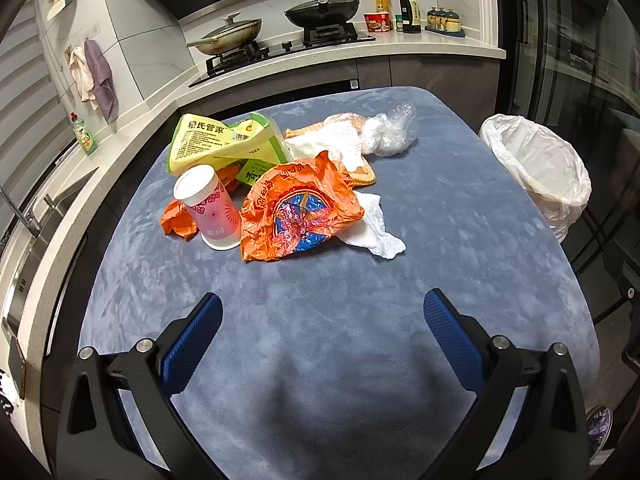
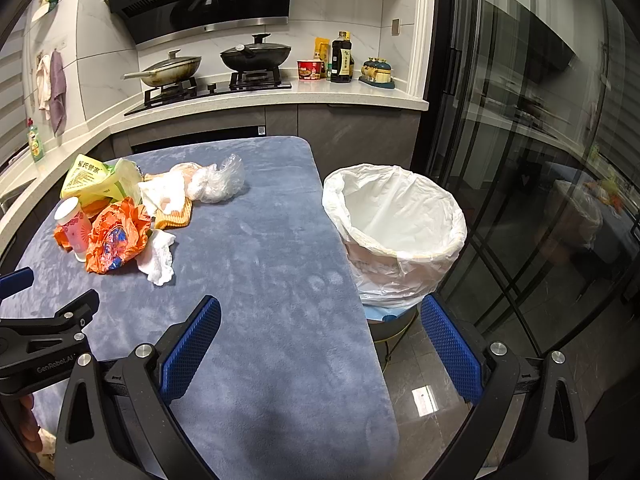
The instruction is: Collect trash
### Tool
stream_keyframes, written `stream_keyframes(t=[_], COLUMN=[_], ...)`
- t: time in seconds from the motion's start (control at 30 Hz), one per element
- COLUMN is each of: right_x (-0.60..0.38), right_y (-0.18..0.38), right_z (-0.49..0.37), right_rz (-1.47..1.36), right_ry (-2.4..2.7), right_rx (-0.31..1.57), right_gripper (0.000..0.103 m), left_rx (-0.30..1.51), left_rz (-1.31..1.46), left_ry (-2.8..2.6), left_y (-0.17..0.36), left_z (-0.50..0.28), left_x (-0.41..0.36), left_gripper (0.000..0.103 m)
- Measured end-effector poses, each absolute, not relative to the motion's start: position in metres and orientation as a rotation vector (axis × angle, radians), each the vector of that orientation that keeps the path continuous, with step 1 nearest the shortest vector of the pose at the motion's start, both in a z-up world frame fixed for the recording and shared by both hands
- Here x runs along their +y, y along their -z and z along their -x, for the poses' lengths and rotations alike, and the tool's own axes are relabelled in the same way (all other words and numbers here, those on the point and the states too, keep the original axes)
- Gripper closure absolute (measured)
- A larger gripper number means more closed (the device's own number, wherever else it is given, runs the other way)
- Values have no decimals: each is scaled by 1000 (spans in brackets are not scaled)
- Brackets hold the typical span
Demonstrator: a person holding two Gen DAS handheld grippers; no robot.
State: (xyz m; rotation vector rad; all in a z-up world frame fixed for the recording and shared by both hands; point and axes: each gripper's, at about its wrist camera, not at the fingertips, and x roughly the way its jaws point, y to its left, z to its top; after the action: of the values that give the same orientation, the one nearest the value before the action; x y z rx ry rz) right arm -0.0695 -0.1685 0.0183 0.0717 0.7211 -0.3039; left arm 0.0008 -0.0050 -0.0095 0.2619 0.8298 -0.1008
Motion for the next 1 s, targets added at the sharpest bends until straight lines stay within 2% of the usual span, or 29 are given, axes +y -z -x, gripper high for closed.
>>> stream_keyframes(t=[1.0], right_x=[-168], right_y=[-18], right_z=[70], right_rz=[-73], right_ry=[303], right_rx=[721], right_gripper=[7], left_rx=[831], left_rz=[-262], left_ry=[103], left_y=[8], left_z=[-1], left_x=[-9], left_gripper=[7])
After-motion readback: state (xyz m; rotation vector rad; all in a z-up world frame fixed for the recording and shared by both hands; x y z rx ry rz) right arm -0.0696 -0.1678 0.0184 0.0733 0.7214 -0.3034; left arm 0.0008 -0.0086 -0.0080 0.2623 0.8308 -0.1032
